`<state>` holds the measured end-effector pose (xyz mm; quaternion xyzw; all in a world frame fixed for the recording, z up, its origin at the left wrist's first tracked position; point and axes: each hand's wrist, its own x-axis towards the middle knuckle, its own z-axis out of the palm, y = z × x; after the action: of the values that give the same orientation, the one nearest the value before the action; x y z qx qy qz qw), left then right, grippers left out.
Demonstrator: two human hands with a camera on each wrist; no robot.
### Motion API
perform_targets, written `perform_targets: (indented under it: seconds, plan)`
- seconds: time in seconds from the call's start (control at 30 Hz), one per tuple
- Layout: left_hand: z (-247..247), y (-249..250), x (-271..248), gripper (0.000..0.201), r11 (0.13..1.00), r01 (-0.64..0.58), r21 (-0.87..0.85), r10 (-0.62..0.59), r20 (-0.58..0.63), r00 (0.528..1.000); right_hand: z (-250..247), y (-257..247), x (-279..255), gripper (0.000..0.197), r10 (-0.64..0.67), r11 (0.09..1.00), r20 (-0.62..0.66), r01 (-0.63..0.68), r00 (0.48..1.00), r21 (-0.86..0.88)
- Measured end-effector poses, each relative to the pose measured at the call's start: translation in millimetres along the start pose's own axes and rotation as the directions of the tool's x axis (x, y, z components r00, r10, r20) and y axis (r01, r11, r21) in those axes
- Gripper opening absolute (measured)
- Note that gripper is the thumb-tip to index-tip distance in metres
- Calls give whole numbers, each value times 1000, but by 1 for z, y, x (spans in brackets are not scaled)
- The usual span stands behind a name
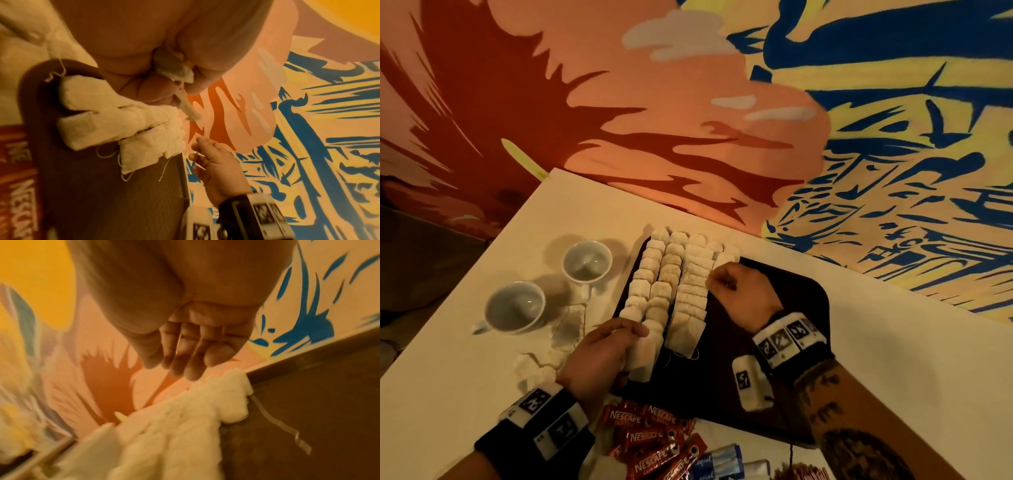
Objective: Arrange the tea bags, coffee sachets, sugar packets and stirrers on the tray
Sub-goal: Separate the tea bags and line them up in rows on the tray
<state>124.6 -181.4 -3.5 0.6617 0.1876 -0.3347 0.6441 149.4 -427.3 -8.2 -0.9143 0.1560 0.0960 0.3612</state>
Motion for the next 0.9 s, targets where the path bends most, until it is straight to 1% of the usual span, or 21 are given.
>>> perform_targets:
  seconds: [0.07,0.1,0.13,0.2,0.23,0.33,0.4,0.47,0.53,0.63,0.73,0.8,0.83,0.9]
  plan:
    - [9,4,-2,25,999,-10,-48,9,-24,1000,13,-12,-35,16,-79,988,97,65,992,140]
    - [14,6,-3,26,998,-24,-65,22,-33,999,20,-17,-52,22,-97,975,129,67,987,214]
    - [19,5,-4,30,997,-43,-71,40,-36,999,27,-22,-68,31,-97,960,140,56,985,273]
    - [30,4,-7,34,993,-71,-94,68,-39,997,41,-26,-91,46,-57,935,118,12,991,355]
    - [35,4,-9,33,990,-84,-111,79,-50,996,48,-26,-98,46,-31,918,93,-9,995,398]
    - [49,1,-16,33,987,-113,-114,107,-54,993,55,-25,-114,21,41,869,-13,-29,999,494]
    - [54,1,-20,31,978,-91,-190,92,-2,996,50,-22,-120,11,81,838,-75,-27,994,545]
    - [54,1,-26,29,967,-44,-252,64,72,995,41,-18,-123,11,106,798,-109,-19,988,602]
    - [53,1,-31,29,973,-40,-226,70,126,990,29,-14,-125,13,112,780,-114,-16,987,626]
    - [54,-3,-36,23,988,-96,-118,116,184,976,16,-10,-128,14,96,803,-97,-20,991,596]
    - [56,-8,-35,14,990,-92,-104,113,218,969,8,-8,-129,15,110,820,-99,-34,989,572]
    - [58,-9,-36,12,992,-87,-92,105,226,968,6,-7,-130,14,115,821,-104,-35,988,570]
    - [59,-10,-36,16,991,-112,-74,126,222,967,5,-7,-130,14,112,821,-104,-33,988,571]
    - [59,-13,-33,33,977,-214,1,210,201,957,6,-8,-129,12,102,821,-97,-29,990,570]
